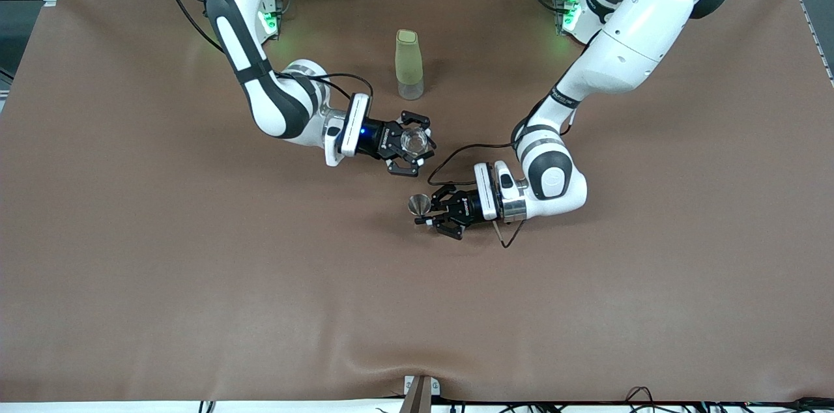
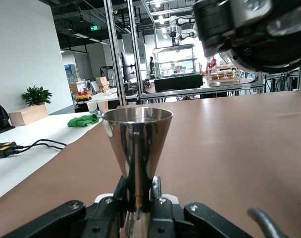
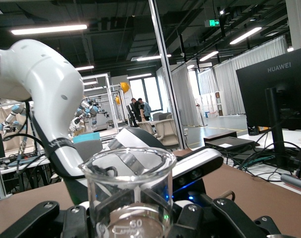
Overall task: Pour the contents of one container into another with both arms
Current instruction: 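Lift the beaker and jigger, bringing both grippers together mid-table, then tilt the beaker with the right gripper, pouring liquid into the jigger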
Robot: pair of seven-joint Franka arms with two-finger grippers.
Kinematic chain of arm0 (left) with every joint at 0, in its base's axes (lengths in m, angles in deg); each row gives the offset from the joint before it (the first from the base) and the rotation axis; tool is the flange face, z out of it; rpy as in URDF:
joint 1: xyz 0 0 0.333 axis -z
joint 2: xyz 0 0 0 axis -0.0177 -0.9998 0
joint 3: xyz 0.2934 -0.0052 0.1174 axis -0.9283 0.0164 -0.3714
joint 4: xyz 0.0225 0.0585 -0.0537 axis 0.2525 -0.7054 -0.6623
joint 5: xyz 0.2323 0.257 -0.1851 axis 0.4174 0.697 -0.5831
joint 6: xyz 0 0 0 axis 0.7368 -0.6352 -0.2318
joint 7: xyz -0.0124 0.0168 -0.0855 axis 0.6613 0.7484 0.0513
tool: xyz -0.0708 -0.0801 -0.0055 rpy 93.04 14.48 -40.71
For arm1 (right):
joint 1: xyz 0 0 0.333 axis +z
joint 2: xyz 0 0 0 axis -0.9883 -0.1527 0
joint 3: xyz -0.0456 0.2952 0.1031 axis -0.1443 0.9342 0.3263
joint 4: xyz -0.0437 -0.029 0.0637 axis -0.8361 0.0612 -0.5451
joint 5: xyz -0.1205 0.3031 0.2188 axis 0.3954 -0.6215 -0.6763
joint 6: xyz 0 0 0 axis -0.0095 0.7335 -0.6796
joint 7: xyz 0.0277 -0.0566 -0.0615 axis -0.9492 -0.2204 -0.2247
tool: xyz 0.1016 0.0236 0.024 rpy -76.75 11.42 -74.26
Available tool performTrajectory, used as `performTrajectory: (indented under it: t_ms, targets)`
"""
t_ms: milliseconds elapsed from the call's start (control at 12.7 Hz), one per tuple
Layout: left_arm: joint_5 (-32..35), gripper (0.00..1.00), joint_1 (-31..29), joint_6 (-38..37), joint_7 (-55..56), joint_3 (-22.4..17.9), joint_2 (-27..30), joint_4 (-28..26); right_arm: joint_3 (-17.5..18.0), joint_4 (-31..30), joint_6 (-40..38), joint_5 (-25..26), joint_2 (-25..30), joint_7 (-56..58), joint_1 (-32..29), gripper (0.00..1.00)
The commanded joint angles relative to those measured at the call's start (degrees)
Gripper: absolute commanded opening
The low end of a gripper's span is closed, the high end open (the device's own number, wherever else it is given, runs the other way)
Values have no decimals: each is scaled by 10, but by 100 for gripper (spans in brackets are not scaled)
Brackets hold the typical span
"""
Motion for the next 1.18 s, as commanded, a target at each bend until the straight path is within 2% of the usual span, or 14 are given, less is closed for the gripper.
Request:
performTrajectory:
  t_ms: [0,471,1099]
  targets:
    - [-33,0,7,6,-32,-2,-5,3,-7,32,13,-20,-21,6,10,0]
    - [-37,0,8,6,-37,-2,-4,1,-6,83,35,-34,-56,4,10,0]
    - [-37,0,7,6,-41,-2,-5,-1,-6,114,45,-34,-78,-2,-3,0]
